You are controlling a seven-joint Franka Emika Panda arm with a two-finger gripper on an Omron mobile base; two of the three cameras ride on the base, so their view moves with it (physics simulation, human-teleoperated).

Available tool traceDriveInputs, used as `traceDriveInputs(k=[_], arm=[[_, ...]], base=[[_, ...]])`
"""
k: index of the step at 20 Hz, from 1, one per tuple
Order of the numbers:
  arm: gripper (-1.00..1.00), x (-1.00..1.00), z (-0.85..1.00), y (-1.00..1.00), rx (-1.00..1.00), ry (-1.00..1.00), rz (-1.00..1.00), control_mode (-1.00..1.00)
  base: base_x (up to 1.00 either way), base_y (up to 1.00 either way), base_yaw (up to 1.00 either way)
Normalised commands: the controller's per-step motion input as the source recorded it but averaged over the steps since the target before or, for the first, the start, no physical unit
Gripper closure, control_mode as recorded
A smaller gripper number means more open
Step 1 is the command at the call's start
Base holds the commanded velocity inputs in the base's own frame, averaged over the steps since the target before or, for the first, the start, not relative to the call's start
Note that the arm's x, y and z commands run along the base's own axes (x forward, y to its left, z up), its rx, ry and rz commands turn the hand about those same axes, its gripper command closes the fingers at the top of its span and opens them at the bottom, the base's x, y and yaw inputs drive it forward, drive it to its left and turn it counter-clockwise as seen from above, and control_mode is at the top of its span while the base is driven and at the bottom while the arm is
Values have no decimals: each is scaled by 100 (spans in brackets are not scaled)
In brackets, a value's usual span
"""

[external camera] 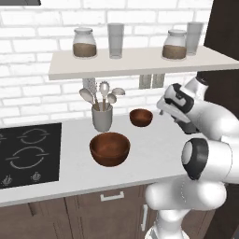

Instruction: Pick up the bowls on the counter and stack them on top of one another in the open cabinet. Place the smaller bowl on top of the larger bowl.

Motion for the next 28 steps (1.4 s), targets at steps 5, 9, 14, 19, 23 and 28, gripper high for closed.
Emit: traceDriveInputs(k=[5, 9, 14, 19, 23, 28], arm=[[-100, 37, -13, -7, 13, 4, 0, -100], [-100, 19, -16, -17, 14, 7, 0, -100], [-100, 7, -9, -3, 8, 3, -1, -100], [-100, 17, -20, 0, 1, 0, -3, -100], [-100, 35, -25, 1, 0, 0, -5, -100], [-100, 43, -13, 4, 1, 0, -6, -100]], base=[[0, 0, 0], [0, 0, 0], [0, 0, 0], [0, 0, 0], [0, 0, 0], [0, 0, 0]])
